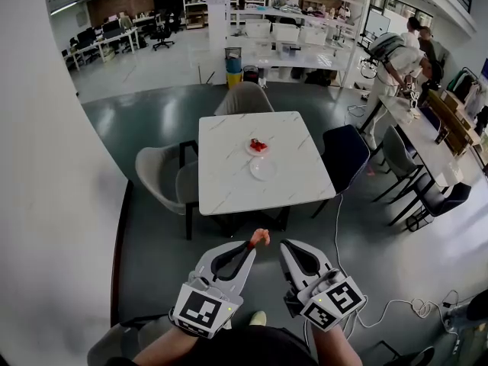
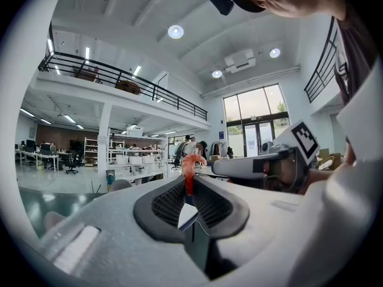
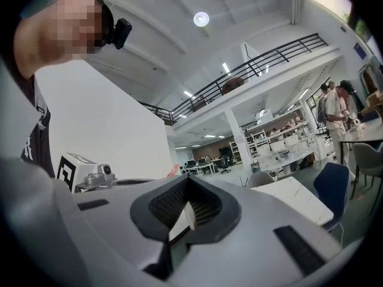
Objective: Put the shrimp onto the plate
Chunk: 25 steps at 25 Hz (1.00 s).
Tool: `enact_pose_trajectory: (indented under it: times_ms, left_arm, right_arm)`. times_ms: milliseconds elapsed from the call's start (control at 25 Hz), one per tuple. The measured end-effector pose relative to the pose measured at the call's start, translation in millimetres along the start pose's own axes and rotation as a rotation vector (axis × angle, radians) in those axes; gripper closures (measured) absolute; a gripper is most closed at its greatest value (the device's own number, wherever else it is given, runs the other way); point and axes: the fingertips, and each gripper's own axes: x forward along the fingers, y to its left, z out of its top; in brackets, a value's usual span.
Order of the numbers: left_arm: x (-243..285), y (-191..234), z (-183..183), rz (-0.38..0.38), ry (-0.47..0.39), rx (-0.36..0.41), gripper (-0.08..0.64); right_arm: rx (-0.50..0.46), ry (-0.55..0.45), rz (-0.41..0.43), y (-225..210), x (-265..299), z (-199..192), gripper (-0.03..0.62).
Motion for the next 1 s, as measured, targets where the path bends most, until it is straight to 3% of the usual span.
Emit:
enact_pose_trajectory:
  times_ms: [600, 1000]
  left_arm:
    - [22, -20, 0, 0.019, 0.017, 0.028, 0.517]
    - [59, -27, -1, 0.038, 0.017, 0.029, 0.517]
  right_arm:
    - [0.028, -0.037, 0.018, -25, -23, 6, 0.589]
    - [-0.013, -0.035, -0.008, -70, -32, 9, 0.591]
